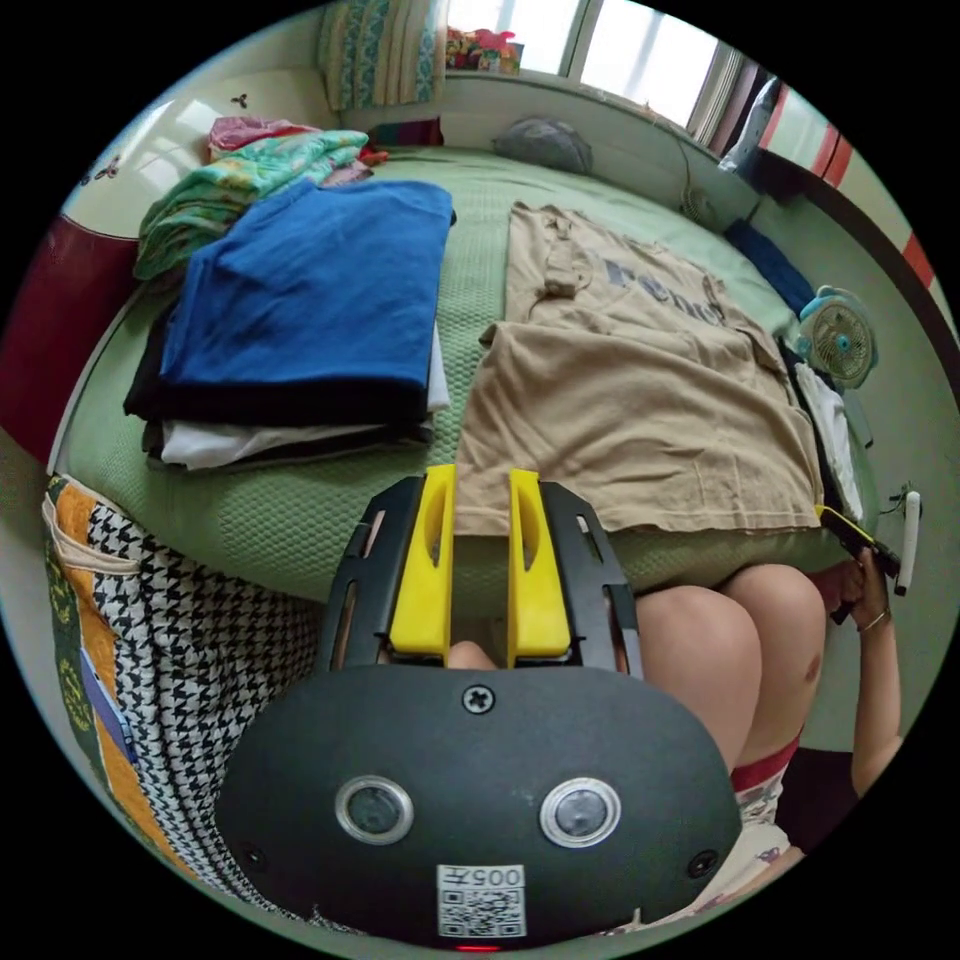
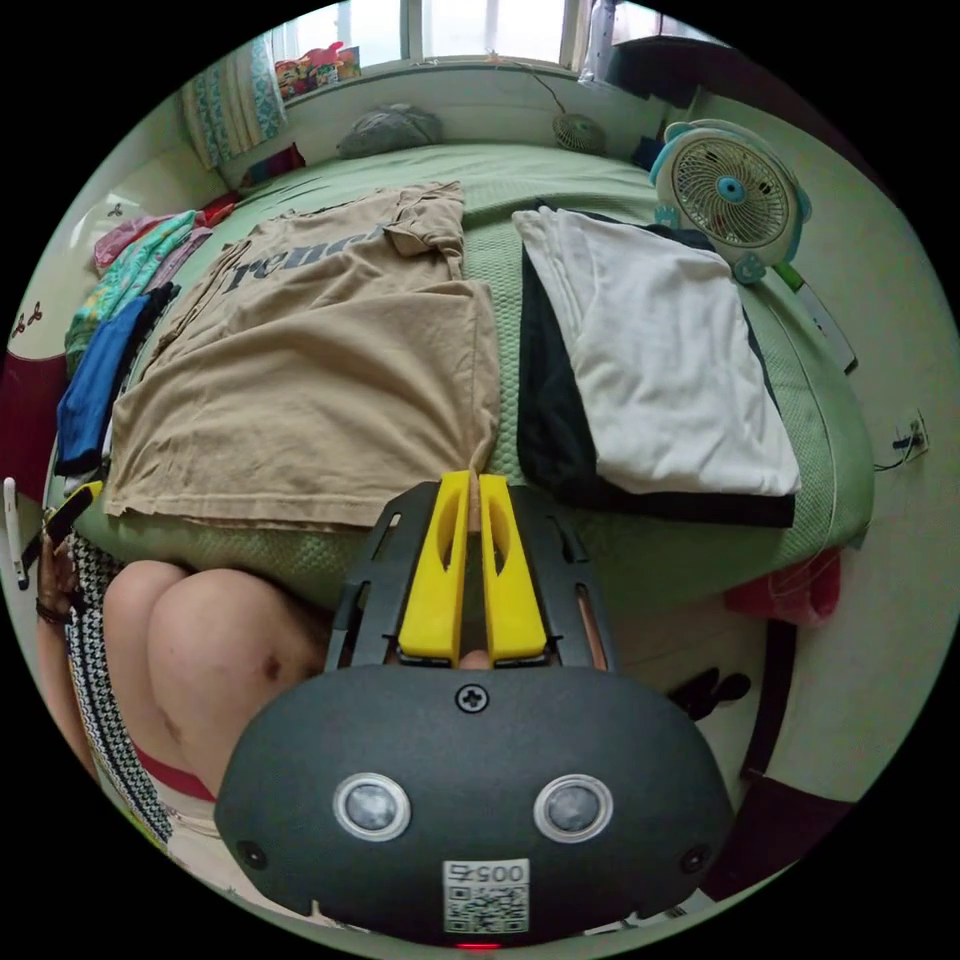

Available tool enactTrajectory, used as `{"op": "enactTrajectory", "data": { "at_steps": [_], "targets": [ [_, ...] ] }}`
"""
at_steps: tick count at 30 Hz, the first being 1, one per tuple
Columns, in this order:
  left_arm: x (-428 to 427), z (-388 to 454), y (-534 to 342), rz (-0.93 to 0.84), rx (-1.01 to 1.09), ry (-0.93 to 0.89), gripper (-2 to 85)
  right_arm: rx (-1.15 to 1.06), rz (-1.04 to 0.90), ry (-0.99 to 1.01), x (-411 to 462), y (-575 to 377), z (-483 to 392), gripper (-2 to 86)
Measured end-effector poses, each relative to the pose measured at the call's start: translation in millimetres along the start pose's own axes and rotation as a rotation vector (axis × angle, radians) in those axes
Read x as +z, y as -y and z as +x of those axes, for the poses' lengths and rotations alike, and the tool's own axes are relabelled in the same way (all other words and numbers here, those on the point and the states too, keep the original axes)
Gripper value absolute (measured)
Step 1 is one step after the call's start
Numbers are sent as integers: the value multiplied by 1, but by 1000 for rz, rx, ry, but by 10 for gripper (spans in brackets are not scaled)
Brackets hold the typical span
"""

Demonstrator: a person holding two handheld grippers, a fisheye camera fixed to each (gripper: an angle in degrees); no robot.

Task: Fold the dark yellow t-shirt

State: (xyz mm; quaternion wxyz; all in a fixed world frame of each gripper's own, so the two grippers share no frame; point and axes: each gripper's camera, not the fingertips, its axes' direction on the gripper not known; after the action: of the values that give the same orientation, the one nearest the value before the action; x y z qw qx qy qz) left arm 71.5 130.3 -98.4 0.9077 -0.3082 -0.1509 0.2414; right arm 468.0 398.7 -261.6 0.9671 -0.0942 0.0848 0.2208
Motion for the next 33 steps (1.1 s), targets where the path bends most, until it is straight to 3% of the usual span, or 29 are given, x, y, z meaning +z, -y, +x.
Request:
{"op": "enactTrajectory", "data": {
  "at_steps": [9,17,24,33],
  "targets": [
    [3,3,-19,-89,3,-5,116,12,27,-6,-20,-27,0,-13],
    [-30,10,-45,-113,15,-57,34,46,92,-6,-49,-61,0,-15],
    [-92,19,-88,-54,7,-32,14,36,86,8,-99,-93,4,-15],
    [-211,19,-142,103,-17,-72,8,74,216,56,-217,-154,27,-1]
  ]
}}
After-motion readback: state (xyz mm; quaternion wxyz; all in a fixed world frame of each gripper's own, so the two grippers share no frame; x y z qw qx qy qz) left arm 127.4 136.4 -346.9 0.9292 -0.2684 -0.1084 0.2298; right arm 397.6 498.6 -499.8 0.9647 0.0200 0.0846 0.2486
